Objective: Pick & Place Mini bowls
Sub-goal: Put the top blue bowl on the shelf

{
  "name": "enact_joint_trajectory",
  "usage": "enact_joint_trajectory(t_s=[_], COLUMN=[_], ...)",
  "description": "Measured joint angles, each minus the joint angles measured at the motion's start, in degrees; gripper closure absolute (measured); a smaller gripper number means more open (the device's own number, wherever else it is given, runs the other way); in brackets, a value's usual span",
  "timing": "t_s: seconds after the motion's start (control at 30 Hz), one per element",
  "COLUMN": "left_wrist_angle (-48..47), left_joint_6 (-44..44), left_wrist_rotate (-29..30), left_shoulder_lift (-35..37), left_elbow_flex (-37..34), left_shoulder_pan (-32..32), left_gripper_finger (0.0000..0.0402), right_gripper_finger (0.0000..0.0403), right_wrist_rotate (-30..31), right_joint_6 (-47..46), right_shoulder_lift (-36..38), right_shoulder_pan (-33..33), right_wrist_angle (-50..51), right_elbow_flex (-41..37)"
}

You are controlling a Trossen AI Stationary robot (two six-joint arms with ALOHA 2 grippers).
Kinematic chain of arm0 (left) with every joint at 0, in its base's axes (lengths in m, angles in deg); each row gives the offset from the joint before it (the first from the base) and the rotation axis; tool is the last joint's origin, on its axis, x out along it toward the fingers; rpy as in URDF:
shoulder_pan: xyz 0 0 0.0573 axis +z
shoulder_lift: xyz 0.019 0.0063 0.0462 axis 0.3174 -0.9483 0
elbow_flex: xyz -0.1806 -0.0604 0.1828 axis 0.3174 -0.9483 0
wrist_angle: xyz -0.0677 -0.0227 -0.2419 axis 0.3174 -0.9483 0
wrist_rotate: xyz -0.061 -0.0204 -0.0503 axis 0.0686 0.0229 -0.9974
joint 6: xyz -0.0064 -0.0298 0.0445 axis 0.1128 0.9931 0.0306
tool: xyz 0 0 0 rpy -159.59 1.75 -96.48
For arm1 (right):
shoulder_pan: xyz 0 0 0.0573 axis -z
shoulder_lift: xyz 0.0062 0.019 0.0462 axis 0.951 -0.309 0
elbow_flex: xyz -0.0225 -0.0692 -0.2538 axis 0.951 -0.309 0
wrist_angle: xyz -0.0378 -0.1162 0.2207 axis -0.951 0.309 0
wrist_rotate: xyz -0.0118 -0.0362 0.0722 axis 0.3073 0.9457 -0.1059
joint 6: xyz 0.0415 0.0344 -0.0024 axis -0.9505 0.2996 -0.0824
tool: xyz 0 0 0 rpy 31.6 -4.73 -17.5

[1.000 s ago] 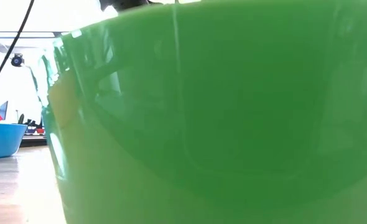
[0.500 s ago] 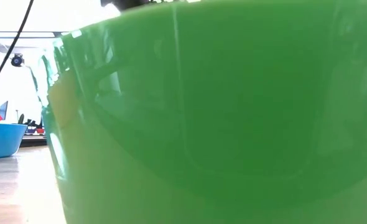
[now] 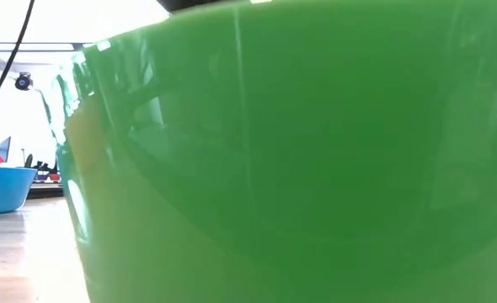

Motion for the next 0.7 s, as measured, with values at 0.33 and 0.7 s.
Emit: enact_joint_trajectory(t_s=[0.33, 0.7], left_wrist_angle=[-0.1, -0.1], left_joint_6=[0.0, 0.0], left_wrist_rotate=[0.0, 0.0], left_shoulder_lift=[0.5, 0.5], left_elbow_flex=[0.0, 0.0], left_shoulder_pan=[0.0, 0.0], left_gripper_finger=[0.0298, 0.0298], right_gripper_finger=[0.0394, 0.0394], right_wrist_rotate=[0.2, 0.6], right_joint_6=[-1.0, -1.3], right_shoulder_lift=[-2.3, -2.2], right_shoulder_pan=[0.2, 0.2], right_wrist_angle=[0.0, -0.3], right_elbow_flex=[0.8, 0.9])
